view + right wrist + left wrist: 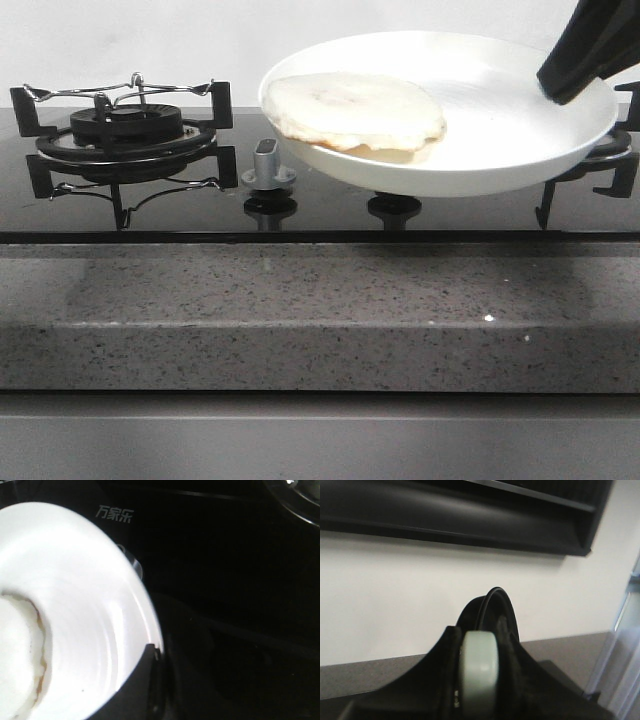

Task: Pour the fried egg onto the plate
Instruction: 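Lower the empty pan back onto its burner with the left gripper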

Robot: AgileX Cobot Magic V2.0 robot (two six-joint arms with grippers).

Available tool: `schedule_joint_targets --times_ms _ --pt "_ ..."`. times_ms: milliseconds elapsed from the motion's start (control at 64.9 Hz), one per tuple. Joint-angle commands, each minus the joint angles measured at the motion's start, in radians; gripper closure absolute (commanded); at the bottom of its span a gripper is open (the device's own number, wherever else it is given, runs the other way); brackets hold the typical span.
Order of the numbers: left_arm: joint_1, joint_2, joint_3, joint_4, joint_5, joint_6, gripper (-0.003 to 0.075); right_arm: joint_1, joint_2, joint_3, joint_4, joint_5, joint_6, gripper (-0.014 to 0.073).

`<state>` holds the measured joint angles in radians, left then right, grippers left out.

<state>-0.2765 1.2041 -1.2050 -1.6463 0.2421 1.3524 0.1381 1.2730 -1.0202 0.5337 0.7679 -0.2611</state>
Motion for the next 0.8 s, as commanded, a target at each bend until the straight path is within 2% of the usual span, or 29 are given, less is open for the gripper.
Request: schedule_joint_targets --times_ms 0,154,308,539,785 --pt "0.117 0.006 -0.028 -0.195 0.116 -0.034 0.0739 -0.001 -0.026 -0.029 0.042 -0.046 -0.002 0.0661" --pt "0.317 0.092 -0.028 -0.212 0.329 -0.244 0.0739 -0.001 -0.026 -0.029 0.042 -0.046 -0.002 0.0661" --pt "0.448 0.196 -0.028 -0.212 0.434 -0.404 0.0739 -0.001 -0.026 -0.029 0.042 -0.046 -0.002 0.0661" --pt "0.561 0.349 -0.028 -0.212 0.566 -0.548 0.0739 -0.001 -0.026 -0.029 0.042 -0.046 -0.002 0.0661" --pt "0.609 0.472 -0.030 -0.212 0.616 -0.637 0.0739 -0.001 -0.026 -0.029 0.042 -0.046 -0.002 0.0661"
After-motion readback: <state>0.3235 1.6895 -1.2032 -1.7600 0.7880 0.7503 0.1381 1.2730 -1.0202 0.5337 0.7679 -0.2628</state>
